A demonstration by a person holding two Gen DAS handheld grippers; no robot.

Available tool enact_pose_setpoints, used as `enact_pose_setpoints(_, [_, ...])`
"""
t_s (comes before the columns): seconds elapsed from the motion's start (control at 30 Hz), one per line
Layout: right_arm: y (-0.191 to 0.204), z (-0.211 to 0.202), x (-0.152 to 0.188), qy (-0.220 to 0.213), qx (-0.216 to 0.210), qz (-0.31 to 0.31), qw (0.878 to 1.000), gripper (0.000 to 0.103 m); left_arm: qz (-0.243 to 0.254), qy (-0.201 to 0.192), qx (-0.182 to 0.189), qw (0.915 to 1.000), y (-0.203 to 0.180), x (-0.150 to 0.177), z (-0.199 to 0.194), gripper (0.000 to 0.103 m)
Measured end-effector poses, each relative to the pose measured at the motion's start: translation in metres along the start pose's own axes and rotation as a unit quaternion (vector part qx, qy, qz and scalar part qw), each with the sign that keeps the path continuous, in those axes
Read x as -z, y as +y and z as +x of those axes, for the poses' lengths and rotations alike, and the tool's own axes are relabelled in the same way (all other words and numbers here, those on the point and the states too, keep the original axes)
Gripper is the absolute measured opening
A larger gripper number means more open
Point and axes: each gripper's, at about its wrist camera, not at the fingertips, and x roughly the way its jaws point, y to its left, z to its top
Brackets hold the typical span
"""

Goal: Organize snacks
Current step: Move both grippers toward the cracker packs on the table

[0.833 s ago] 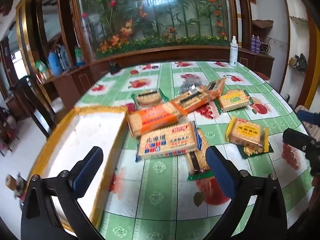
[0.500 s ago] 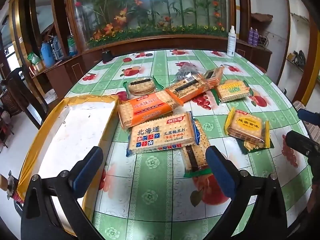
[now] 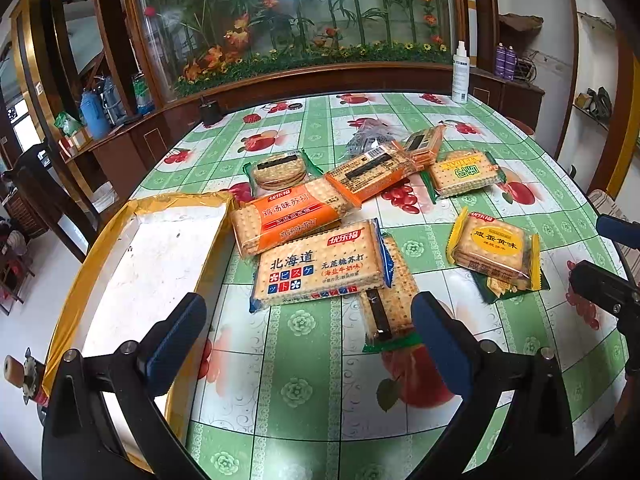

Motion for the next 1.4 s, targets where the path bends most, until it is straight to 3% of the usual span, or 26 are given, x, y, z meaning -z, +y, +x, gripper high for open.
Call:
enact_pose_setpoints(0.57, [0.013,0.005,0.000,0.007,-0.007,-0.016,1.000,0.103,-0.016,0.011,0.010,0.9998,0.008,0.006,0.002,0.103])
enact_pose_setpoints(0.7, [0.011,0.010,0.002,0.010,-0.014,-0.021,1.000,0.103,-0.045,0.047,0.060,0.9961,0.010,0.018,0.017,0.103])
enact_pose_setpoints(0.8, [0.007,0.019,0.000,0.017,-0.038,-0.026,0.999,0.103,-0.070,0.078,0.115,0.9878,0.004,0.018,0.033,0.103])
enact_pose_setpoints(0.97, [0.000,0.040,-0.010,0.036,-0.044,-0.041,0.998,0.103,-0.097,0.104,0.153,0.9780,-0.005,0.012,0.048,0.103])
enact_pose_setpoints(1.07, [-0.004,0.043,-0.017,0.037,-0.042,-0.049,0.997,0.103,-0.099,0.103,0.154,0.9778,-0.006,0.010,0.048,0.103])
enact_pose_setpoints(1.4, [-0.011,0.040,-0.022,0.016,-0.020,-0.055,0.998,0.103,-0.082,0.084,0.109,0.9870,-0.007,0.009,0.044,0.103])
